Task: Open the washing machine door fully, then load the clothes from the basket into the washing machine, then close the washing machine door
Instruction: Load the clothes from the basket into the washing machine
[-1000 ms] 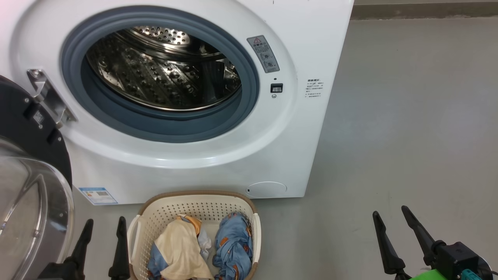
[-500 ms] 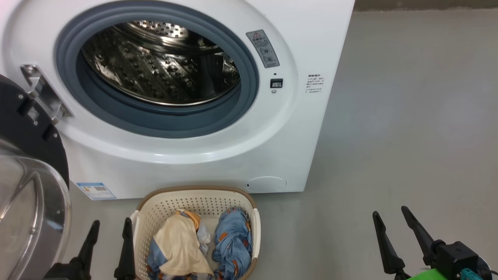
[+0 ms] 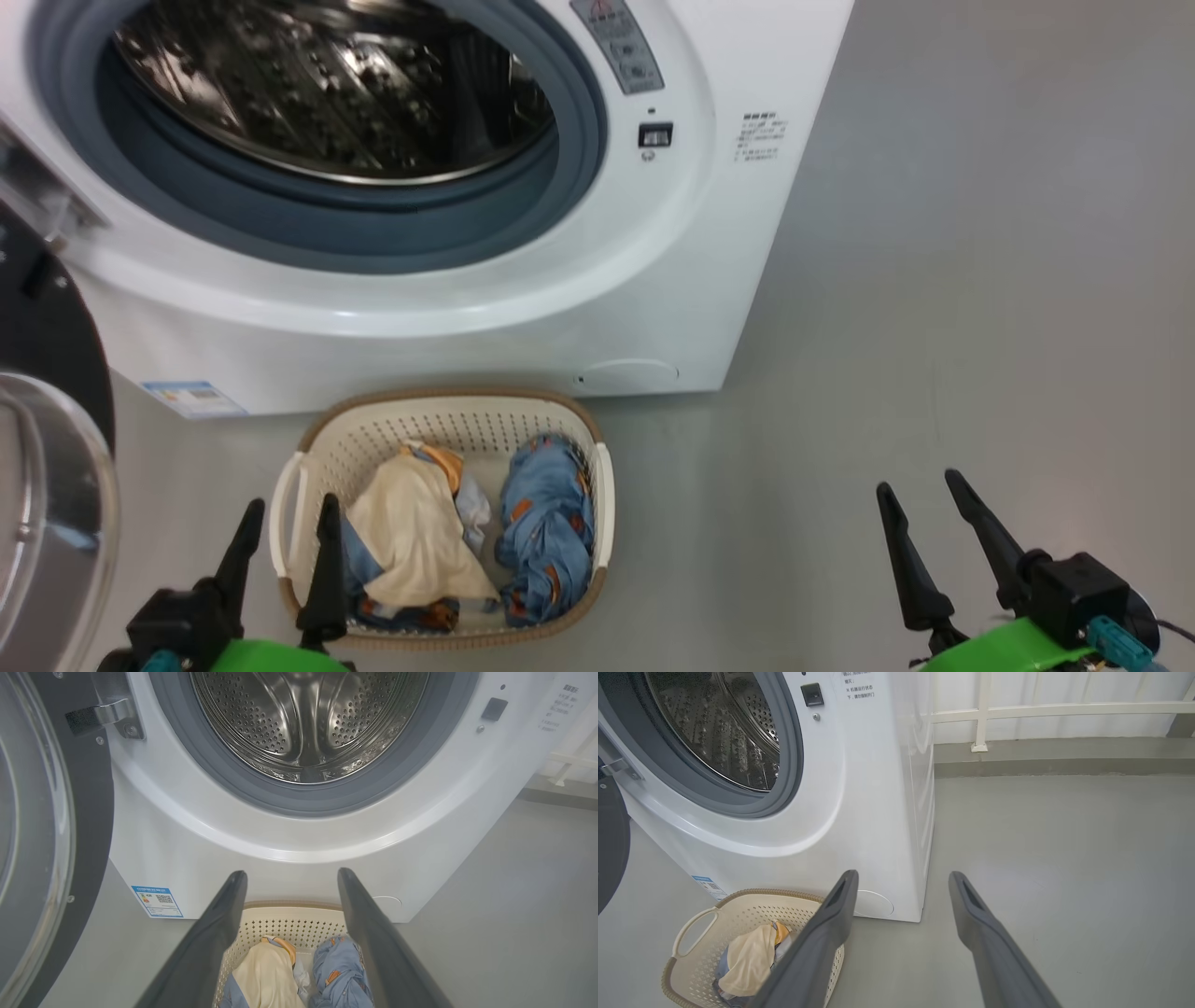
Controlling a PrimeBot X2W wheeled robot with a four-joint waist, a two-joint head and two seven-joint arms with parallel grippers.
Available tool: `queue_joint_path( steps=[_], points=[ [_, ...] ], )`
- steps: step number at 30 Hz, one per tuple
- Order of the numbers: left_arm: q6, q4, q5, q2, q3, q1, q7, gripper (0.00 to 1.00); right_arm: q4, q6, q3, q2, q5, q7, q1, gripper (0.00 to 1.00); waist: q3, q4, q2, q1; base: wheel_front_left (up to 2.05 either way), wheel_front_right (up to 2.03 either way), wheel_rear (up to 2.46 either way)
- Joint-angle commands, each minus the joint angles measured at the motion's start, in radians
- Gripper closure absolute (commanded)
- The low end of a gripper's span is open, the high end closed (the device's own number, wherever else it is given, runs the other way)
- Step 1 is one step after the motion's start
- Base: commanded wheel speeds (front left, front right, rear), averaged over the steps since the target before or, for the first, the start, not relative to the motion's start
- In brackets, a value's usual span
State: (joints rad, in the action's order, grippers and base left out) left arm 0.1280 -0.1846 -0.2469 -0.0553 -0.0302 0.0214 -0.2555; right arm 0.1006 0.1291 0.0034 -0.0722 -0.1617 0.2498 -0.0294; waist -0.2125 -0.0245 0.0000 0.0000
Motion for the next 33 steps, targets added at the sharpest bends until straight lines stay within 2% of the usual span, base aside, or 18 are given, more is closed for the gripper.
queue_joint_path(
  steps=[1,22,33],
  points=[
    [0.003,0.009,-0.009,-0.017,0.023,0.04,-0.006,0.0,-0.017,0.002,0.031,-0.005,-0.004,0.012,0.037,0.0,-0.056,0.012,0.0,0.0,0.0,0.0,0.0],
    [0.003,-0.16,-0.089,-0.067,-0.002,0.301,-0.006,0.0,-0.048,0.002,0.056,0.006,0.011,0.012,0.148,0.0,-0.401,0.04,0.0,0.0,0.0,0.0,0.0],
    [0.003,-0.327,-0.121,-0.121,-0.048,0.451,-0.006,0.0,-0.061,0.002,0.063,0.016,0.013,0.012,0.181,0.0,-0.533,0.062,0.0,0.0,0.0,0.0,0.0]
  ],
)
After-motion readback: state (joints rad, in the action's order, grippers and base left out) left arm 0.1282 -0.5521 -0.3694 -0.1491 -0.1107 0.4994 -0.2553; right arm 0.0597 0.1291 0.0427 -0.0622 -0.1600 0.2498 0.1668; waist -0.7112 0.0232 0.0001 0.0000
